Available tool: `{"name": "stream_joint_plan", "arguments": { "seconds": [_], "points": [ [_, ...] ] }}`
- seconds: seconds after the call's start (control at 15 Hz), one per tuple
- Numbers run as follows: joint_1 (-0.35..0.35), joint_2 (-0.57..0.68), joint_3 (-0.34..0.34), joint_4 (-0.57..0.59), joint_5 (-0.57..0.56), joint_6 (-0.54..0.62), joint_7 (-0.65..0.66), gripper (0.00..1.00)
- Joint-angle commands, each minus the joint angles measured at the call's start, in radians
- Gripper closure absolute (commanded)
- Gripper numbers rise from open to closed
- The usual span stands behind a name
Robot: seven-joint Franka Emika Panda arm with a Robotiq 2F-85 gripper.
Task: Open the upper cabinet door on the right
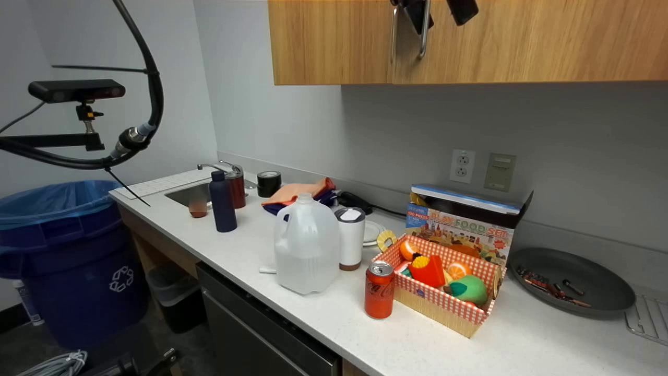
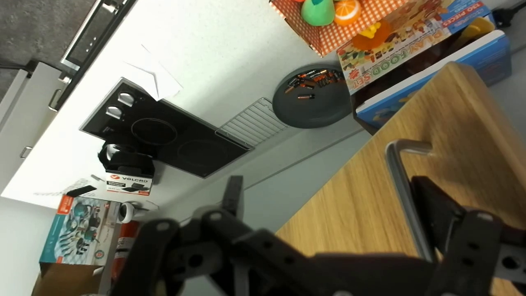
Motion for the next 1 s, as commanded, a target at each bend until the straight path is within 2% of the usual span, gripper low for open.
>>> {"name": "stream_joint_plan", "arguments": {
  "seconds": [0.0,0.93],
  "points": [
    [-0.096,-0.019,-0.015,0.087,-0.098,-0.055,-0.032,0.00],
    [-0.089,-0.027,-0.029,0.096,-0.097,-0.085,-0.137,0.00]
  ]
}}
